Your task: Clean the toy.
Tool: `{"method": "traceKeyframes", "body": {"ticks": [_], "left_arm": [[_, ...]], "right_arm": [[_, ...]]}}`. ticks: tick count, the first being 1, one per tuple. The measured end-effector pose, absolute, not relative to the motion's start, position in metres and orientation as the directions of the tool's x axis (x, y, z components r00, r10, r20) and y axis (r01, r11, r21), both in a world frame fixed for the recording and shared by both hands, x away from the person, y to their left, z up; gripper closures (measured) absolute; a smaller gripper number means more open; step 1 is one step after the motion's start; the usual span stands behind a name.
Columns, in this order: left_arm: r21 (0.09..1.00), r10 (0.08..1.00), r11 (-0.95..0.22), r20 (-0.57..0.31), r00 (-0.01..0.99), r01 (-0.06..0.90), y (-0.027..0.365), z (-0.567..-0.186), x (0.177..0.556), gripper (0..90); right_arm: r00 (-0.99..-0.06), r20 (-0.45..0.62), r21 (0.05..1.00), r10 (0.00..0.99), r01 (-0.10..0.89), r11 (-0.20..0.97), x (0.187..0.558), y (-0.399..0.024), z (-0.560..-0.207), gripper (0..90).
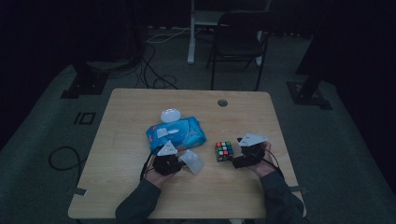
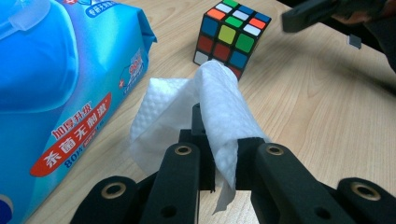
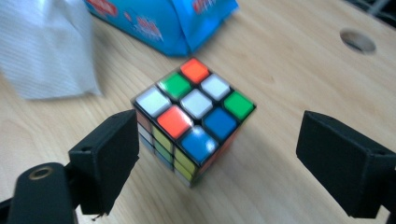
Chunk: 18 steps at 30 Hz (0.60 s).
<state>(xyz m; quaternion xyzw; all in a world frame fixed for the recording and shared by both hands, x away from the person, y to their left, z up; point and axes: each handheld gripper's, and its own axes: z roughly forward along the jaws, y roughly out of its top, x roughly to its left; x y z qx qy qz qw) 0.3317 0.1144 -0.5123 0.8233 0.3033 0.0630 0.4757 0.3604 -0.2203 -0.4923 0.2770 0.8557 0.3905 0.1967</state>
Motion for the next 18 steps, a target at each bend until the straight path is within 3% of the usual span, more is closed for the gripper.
{"method": "traceKeyframes", "body": {"ticks": [8, 18], "left_arm": [[0.821, 0.558, -0.365, -0.185, 0.809, 0.439, 0.114, -0.513, 0.332, 84.2], [0.818, 0.549, -0.372, -0.188, 0.815, 0.439, 0.109, -0.514, 0.333, 84.1]], "right_arm": [[-0.845, -0.089, 0.780, 0.528, 0.270, 0.564, 0.370, -0.216, -0.498, 12.2], [-0.871, -0.070, 0.813, 0.486, 0.232, 0.533, 0.382, -0.216, -0.508, 11.3]]}}
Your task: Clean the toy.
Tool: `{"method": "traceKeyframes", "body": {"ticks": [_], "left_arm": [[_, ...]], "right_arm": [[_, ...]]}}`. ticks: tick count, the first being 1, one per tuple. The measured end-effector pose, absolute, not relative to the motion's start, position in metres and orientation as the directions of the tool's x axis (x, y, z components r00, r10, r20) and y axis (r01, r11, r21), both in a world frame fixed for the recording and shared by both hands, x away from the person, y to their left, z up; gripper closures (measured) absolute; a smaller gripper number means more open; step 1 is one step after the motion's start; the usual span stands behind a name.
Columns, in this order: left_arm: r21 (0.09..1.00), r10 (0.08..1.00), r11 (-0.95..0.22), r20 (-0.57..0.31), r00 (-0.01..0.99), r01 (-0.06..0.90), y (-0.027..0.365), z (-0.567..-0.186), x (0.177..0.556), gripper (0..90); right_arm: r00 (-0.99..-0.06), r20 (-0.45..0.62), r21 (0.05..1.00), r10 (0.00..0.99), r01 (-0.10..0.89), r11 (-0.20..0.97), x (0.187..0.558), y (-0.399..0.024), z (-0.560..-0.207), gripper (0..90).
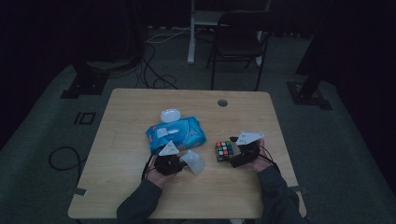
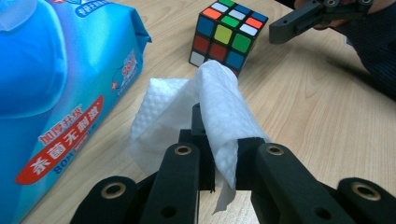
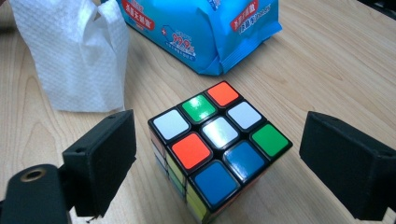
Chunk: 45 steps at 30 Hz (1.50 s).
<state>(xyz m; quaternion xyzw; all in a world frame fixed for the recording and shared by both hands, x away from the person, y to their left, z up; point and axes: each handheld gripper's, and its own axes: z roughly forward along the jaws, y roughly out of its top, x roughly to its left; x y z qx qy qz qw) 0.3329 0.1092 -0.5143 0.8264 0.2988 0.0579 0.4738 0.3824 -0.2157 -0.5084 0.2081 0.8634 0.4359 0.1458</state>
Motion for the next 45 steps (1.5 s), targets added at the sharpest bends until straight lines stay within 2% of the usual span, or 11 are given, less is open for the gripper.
{"method": "traceKeyframes", "body": {"ticks": [7, 21, 33, 45], "left_arm": [[0.818, 0.547, -0.374, -0.187, 0.816, 0.438, 0.108, -0.514, 0.334, 84.1], [0.818, 0.544, -0.372, -0.191, 0.817, 0.439, 0.107, -0.515, 0.333, 84.0], [0.818, 0.541, -0.372, -0.193, 0.819, 0.438, 0.106, -0.515, 0.334, 83.8], [0.821, 0.541, -0.368, -0.193, 0.818, 0.437, 0.107, -0.515, 0.334, 83.7]], "right_arm": [[-0.897, -0.067, 0.814, 0.437, 0.204, 0.544, 0.387, -0.213, -0.513, 11.2], [-0.886, -0.060, 0.826, 0.459, 0.215, 0.522, 0.399, -0.214, -0.520, 11.2], [-0.890, -0.084, 0.798, 0.449, 0.209, 0.564, 0.402, -0.205, -0.529, 12.7], [-0.873, -0.074, 0.798, 0.482, 0.238, 0.554, 0.400, -0.201, -0.528, 14.0]]}}
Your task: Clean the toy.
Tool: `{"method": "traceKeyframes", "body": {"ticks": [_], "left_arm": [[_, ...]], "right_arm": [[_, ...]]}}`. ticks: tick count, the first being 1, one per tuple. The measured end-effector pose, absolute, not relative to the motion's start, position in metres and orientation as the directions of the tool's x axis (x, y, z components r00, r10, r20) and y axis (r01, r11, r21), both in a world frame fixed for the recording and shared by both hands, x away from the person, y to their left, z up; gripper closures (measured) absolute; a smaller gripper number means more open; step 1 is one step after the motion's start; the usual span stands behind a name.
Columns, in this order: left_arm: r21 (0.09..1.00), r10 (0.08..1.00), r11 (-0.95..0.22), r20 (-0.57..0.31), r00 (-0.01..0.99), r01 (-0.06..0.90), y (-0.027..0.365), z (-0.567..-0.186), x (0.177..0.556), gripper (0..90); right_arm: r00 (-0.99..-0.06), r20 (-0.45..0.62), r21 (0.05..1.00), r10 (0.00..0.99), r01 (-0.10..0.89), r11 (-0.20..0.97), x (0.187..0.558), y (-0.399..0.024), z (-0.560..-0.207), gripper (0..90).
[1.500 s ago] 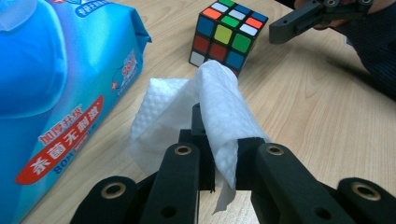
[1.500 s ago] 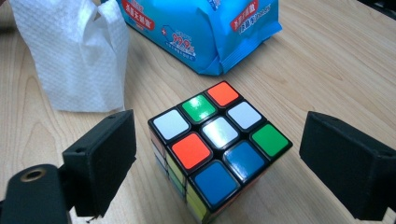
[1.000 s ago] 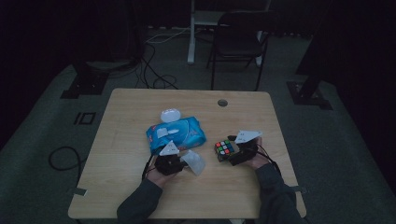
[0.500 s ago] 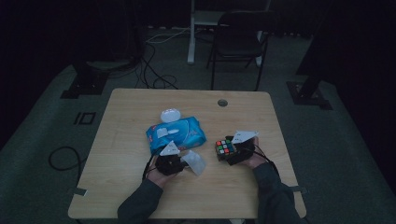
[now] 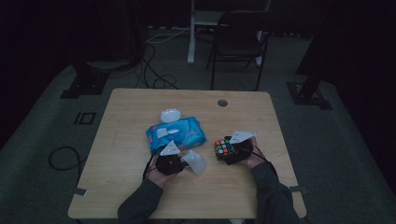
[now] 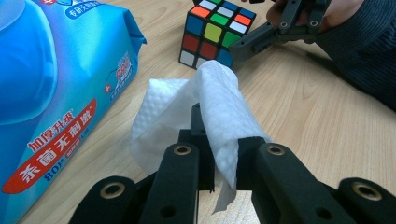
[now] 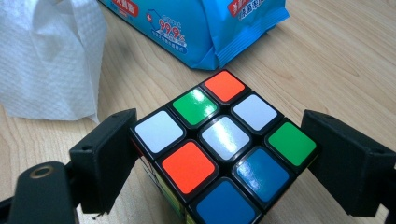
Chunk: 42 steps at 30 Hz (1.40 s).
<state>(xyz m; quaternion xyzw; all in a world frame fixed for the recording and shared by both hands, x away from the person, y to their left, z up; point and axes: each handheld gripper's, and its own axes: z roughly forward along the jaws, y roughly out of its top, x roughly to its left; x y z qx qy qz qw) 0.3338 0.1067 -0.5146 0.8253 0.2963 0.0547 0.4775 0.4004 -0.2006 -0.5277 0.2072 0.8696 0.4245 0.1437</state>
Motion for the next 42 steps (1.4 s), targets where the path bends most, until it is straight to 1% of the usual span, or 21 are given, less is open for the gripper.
{"method": "traceKeyframes", "body": {"ticks": [5, 9, 13, 16, 19, 24, 31, 35, 38, 42], "left_arm": [[0.821, 0.540, -0.367, -0.193, 0.819, 0.436, 0.106, -0.514, 0.334, 83.5], [0.820, 0.539, -0.371, -0.193, 0.820, 0.437, 0.106, -0.515, 0.334, 83.4], [0.820, 0.538, -0.371, -0.193, 0.821, 0.436, 0.106, -0.515, 0.334, 83.3], [0.820, 0.534, -0.374, -0.192, 0.823, 0.434, 0.105, -0.515, 0.334, 83.0], [0.819, 0.532, -0.376, -0.194, 0.824, 0.434, 0.104, -0.516, 0.334, 83.0], [0.819, 0.530, -0.377, -0.192, 0.826, 0.432, 0.104, -0.514, 0.334, 83.0], [0.820, 0.536, -0.373, -0.191, 0.822, 0.434, 0.107, -0.514, 0.334, 83.0], [0.820, 0.536, -0.372, -0.192, 0.822, 0.434, 0.107, -0.514, 0.334, 83.0], [0.820, 0.535, -0.372, -0.192, 0.823, 0.434, 0.106, -0.514, 0.334, 83.0], [0.819, 0.534, -0.374, -0.193, 0.823, 0.434, 0.106, -0.514, 0.334, 82.9]], "right_arm": [[-0.861, -0.069, 0.794, 0.504, 0.259, 0.550, 0.399, -0.199, -0.527, 14.2], [-0.864, -0.057, 0.790, 0.500, 0.267, 0.552, 0.399, -0.199, -0.526, 13.7], [-0.868, -0.060, 0.804, 0.493, 0.251, 0.539, 0.399, -0.204, -0.523, 11.4], [-0.871, -0.057, 0.811, 0.488, 0.244, 0.531, 0.399, -0.211, -0.519, 11.2], [-0.875, -0.072, 0.798, 0.480, 0.238, 0.554, 0.401, -0.213, -0.519, 11.1], [-0.877, -0.101, 0.775, 0.470, 0.226, 0.590, 0.409, -0.206, -0.514, 11.1], [-0.891, -0.079, 0.746, 0.447, 0.244, 0.620, 0.419, -0.197, -0.518, 11.2], [-0.882, -0.060, 0.741, 0.467, 0.274, 0.613, 0.422, -0.195, -0.523, 15.7], [-0.861, -0.055, 0.750, 0.506, 0.299, 0.590, 0.422, -0.195, -0.524, 16.7], [-0.852, -0.054, 0.752, 0.521, 0.309, 0.583, 0.419, -0.196, -0.524, 17.4]]}}
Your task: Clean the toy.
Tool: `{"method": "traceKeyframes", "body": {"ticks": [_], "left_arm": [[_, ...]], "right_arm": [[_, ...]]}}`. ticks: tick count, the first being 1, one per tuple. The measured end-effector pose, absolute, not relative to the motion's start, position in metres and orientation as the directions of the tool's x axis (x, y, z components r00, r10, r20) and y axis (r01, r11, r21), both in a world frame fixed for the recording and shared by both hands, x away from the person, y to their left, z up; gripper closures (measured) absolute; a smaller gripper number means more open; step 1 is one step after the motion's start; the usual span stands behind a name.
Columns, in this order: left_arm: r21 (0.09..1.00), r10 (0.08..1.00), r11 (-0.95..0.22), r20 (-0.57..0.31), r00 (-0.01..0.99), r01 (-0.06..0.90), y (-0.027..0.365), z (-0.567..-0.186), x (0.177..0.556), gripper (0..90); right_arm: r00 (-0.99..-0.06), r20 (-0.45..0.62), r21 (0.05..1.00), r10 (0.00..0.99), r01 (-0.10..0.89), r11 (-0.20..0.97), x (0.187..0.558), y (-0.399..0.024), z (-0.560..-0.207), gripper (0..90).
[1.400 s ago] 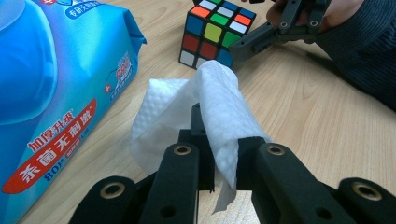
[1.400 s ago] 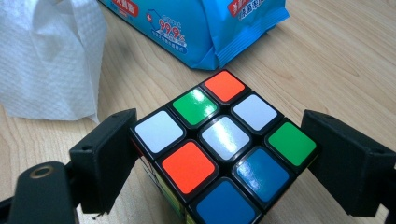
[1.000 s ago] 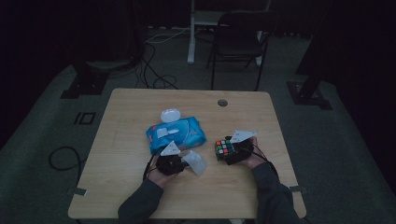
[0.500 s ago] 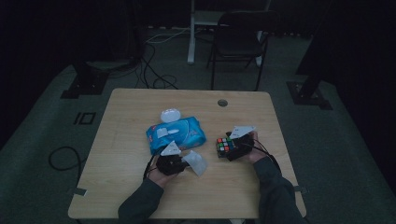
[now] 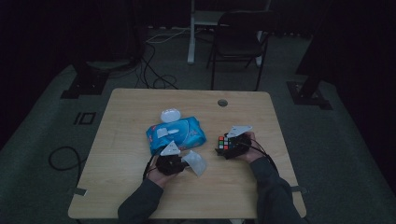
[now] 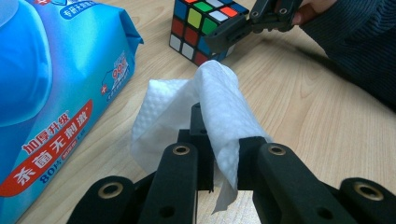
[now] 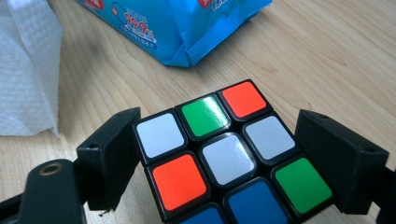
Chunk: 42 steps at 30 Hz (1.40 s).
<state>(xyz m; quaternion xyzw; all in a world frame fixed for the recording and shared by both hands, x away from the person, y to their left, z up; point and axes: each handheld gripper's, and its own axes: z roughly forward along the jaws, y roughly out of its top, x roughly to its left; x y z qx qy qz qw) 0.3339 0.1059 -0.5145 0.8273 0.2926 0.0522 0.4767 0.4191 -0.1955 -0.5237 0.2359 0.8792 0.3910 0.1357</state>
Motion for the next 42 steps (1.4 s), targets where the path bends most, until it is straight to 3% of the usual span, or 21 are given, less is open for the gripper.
{"method": "traceKeyframes", "body": {"ticks": [15, 18, 21, 31, 36, 42], "left_arm": [[0.822, 0.531, -0.373, -0.192, 0.826, 0.431, 0.105, -0.514, 0.334, 82.9], [0.822, 0.532, -0.372, -0.193, 0.825, 0.432, 0.105, -0.514, 0.334, 82.9], [0.822, 0.530, -0.372, -0.193, 0.826, 0.431, 0.104, -0.514, 0.334, 82.9], [0.822, 0.529, -0.373, -0.193, 0.826, 0.431, 0.103, -0.514, 0.334, 82.9], [0.823, 0.529, -0.372, -0.192, 0.827, 0.429, 0.103, -0.514, 0.334, 82.9], [0.822, 0.529, -0.373, -0.192, 0.826, 0.430, 0.103, -0.514, 0.334, 82.8]], "right_arm": [[-0.854, -0.028, 0.724, 0.520, 0.341, 0.600, 0.419, -0.195, -0.521, 18.3], [-0.837, -0.020, 0.737, 0.547, 0.358, 0.574, 0.416, -0.196, -0.519, 21.3], [-0.828, 0.009, 0.772, 0.561, 0.362, 0.523, 0.413, -0.199, -0.510, 33.4], [-0.836, -0.006, 0.765, 0.549, 0.350, 0.541, 0.414, -0.199, -0.510, 32.9], [-0.847, -0.010, 0.728, 0.532, 0.358, 0.584, 0.417, -0.199, -0.519, 27.4], [-0.837, 0.039, 0.742, 0.545, 0.389, 0.545, 0.419, -0.204, -0.529, 33.0]]}}
